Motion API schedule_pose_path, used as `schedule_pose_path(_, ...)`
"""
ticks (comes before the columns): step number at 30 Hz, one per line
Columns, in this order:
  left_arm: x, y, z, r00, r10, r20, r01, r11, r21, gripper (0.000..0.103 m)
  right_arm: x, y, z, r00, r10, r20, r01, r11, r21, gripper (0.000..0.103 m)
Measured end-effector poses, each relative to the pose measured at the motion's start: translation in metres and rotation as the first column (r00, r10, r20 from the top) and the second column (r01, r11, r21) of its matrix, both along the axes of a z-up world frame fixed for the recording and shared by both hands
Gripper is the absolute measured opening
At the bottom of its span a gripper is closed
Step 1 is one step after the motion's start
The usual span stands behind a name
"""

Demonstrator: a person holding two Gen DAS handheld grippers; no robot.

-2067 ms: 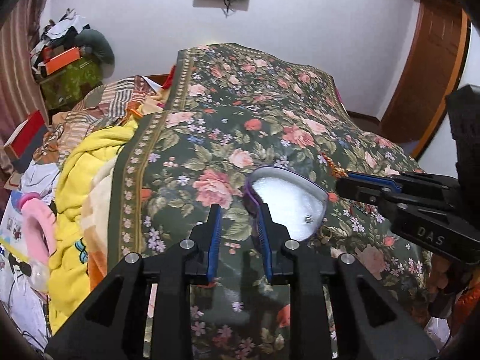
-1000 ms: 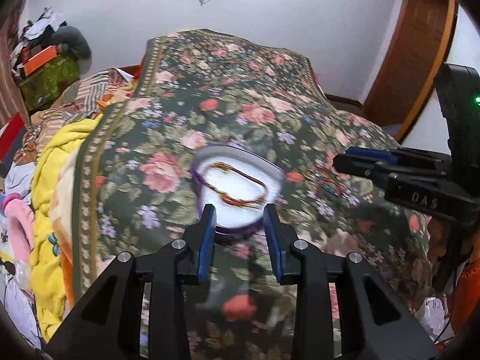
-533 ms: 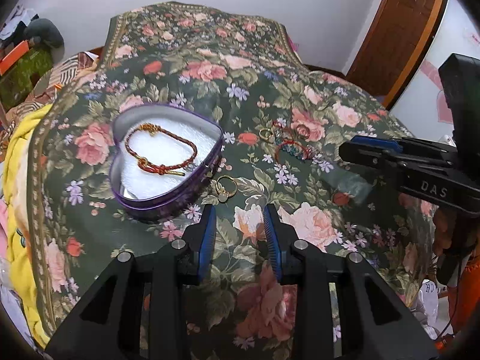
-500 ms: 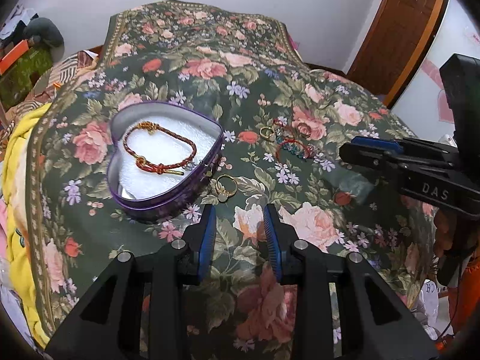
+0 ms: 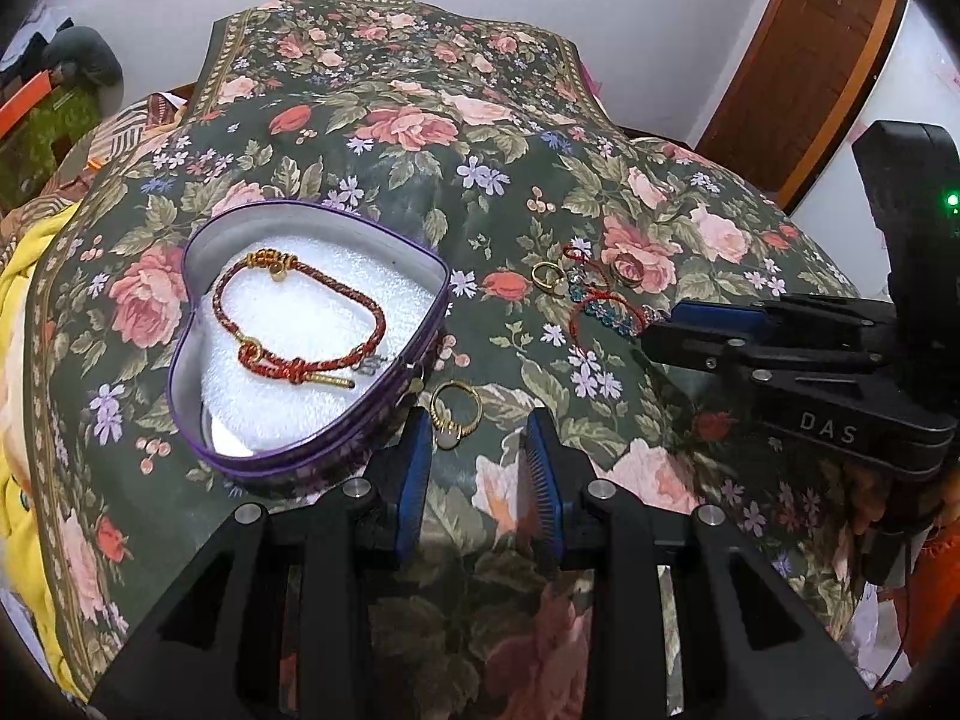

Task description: Organize jewelry

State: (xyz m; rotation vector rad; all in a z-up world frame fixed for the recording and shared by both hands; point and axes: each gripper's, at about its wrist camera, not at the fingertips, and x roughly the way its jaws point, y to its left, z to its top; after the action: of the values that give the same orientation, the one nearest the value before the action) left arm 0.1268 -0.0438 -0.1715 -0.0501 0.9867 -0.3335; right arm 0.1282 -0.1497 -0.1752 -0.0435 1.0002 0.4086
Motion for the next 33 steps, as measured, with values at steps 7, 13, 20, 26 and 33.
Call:
schedule_pose_path(7, 0.003, -0.002, -0.002, 1.0, -0.003, 0.016, 0.003, 1.0, 0.002, 0.022, 0.003, 0.005, -0.009, 0.999, 0.037, -0.002, -0.037, 0.997, -0.062, 0.029)
schedule_pose_path(13, 0.004, -0.002, -0.003, 1.0, -0.012, 0.01, 0.012, 1.0, -0.021, 0.009, 0.011, 0.01, -0.013, 0.998, 0.054, -0.016, -0.055, 0.997, -0.045, 0.037)
schedule_pose_path(20, 0.001, -0.007, -0.001, 1.0, -0.024, -0.001, 0.023, 0.999, -0.048, 0.007, 0.008, 0.004, -0.012, 1.0, 0.021, -0.008, -0.022, 0.999, -0.036, 0.02)
schedule_pose_path(26, -0.005, -0.009, 0.003, 1.0, -0.027, 0.009, 0.027, 0.999, -0.018, 0.007, 0.001, -0.002, -0.009, 1.0, 0.014, 0.005, -0.014, 1.0, -0.015, 0.01)
schedule_pose_path(33, -0.01, -0.005, 0.014, 0.999, -0.014, 0.039, 0.015, 1.0, -0.022, 0.007, -0.007, -0.01, -0.001, 1.0, -0.011, 0.02, 0.011, 1.0, 0.022, 0.009)
